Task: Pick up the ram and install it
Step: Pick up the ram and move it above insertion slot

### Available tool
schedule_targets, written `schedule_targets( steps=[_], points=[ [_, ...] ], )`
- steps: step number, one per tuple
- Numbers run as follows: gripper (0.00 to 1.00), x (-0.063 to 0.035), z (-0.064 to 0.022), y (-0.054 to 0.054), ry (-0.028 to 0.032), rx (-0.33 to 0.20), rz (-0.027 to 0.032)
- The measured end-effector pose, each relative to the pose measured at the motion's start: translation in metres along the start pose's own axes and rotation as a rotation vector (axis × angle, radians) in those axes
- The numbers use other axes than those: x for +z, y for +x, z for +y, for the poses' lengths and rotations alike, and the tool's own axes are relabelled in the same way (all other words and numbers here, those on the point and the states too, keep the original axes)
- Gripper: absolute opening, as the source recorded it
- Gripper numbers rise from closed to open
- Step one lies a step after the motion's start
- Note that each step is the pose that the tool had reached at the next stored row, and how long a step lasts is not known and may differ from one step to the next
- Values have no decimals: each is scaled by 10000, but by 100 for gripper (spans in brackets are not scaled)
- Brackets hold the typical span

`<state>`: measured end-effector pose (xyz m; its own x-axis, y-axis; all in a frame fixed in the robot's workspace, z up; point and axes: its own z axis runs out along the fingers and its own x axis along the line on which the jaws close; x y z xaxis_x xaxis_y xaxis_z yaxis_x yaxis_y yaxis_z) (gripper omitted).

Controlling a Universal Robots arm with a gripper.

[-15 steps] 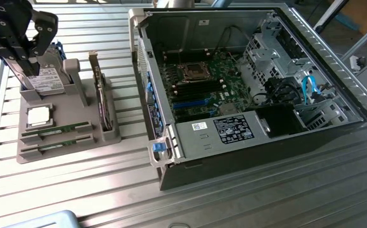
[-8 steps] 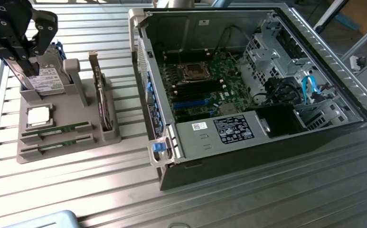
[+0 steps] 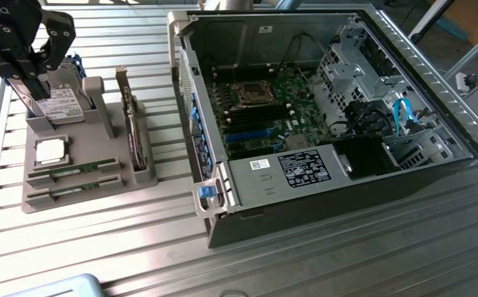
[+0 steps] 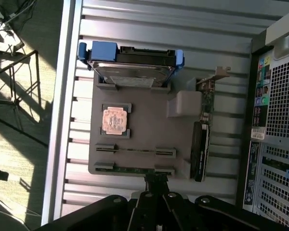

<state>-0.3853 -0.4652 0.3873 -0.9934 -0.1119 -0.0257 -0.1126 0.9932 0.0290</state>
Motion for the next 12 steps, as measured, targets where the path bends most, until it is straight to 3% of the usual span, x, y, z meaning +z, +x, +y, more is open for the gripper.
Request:
schedule_targets(
  steps=[12],
  points=[
    [11,0,-8,1,-30,-1199,35]
  ],
)
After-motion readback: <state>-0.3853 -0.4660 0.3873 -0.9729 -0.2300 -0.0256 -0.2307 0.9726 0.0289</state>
